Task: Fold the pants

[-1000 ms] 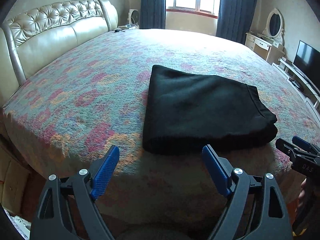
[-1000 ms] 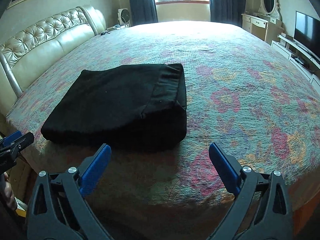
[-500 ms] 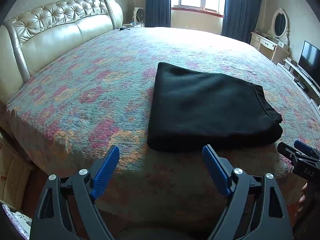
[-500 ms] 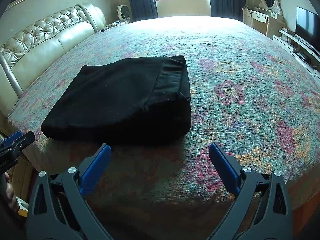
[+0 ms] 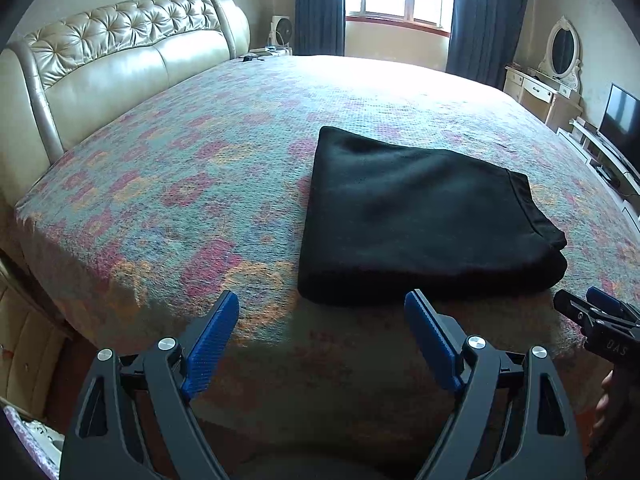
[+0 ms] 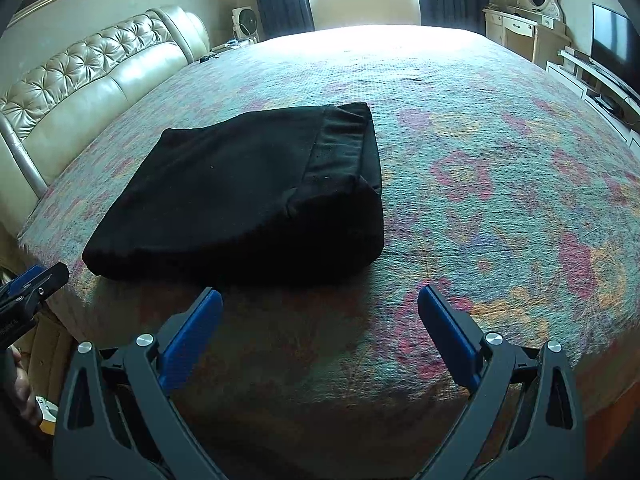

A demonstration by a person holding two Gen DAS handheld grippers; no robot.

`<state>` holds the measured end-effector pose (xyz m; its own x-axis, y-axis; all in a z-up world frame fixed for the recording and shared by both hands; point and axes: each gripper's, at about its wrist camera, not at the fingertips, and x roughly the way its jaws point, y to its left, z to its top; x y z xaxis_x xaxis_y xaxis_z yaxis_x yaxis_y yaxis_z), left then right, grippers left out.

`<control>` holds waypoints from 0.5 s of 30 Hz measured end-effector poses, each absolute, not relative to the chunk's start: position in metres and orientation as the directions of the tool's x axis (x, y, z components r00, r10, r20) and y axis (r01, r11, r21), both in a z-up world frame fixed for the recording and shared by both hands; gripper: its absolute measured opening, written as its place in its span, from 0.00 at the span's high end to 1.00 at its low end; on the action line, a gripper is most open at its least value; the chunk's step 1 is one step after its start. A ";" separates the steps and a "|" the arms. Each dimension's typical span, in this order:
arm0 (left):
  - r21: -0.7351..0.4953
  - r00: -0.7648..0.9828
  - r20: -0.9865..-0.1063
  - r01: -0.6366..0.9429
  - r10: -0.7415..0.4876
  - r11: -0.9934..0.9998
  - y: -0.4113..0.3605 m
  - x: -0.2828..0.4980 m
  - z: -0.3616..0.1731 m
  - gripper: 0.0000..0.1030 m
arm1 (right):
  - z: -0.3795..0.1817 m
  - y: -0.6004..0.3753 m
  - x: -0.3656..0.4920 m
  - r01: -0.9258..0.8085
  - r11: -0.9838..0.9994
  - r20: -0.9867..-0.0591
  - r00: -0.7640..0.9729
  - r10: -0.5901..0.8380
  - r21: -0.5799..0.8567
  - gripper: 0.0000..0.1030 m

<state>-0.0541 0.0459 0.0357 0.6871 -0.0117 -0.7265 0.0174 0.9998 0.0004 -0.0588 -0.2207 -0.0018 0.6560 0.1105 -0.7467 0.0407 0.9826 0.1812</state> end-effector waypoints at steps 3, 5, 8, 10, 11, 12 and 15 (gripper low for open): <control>0.010 0.683 -0.730 0.019 -0.006 1.000 0.045 -0.054 0.035 0.19 | -0.003 -0.221 -0.058 0.042 0.982 -0.749 0.653 0.113 0.185 0.04; 0.016 0.677 -0.736 0.019 -0.001 1.000 0.044 -0.053 0.034 0.19 | -0.004 -0.221 -0.058 0.042 0.982 -0.751 0.650 0.115 0.187 0.04; 0.014 0.669 -0.744 0.029 -0.008 0.999 0.044 -0.053 0.032 0.19 | -0.005 -0.220 -0.058 0.040 0.981 -0.753 0.647 0.120 0.191 0.04; 0.015 0.667 -0.745 0.027 -0.007 1.000 0.043 -0.053 0.032 0.19 | -0.005 -0.219 -0.058 0.039 0.981 -0.755 0.645 0.122 0.191 0.04; 0.015 0.667 -0.745 0.027 -0.006 1.000 0.043 -0.053 0.031 0.19 | -0.005 -0.219 -0.058 0.037 0.981 -0.756 0.643 0.124 0.192 0.04; 0.016 0.668 -0.744 0.025 -0.005 1.000 0.043 -0.053 0.032 0.19 | -0.005 -0.218 -0.058 0.037 0.981 -0.756 0.642 0.124 0.193 0.05; 0.011 0.675 -0.737 0.026 -0.009 1.000 0.043 -0.054 0.034 0.19 | -0.006 -0.217 -0.058 0.033 0.980 -0.758 0.639 0.131 0.196 0.05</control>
<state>-0.0536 0.0432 0.0343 0.6754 -0.0095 -0.7374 0.0261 0.9996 0.0111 -0.0577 -0.2175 -0.0065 0.6387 0.1306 -0.7583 0.0329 0.9800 0.1964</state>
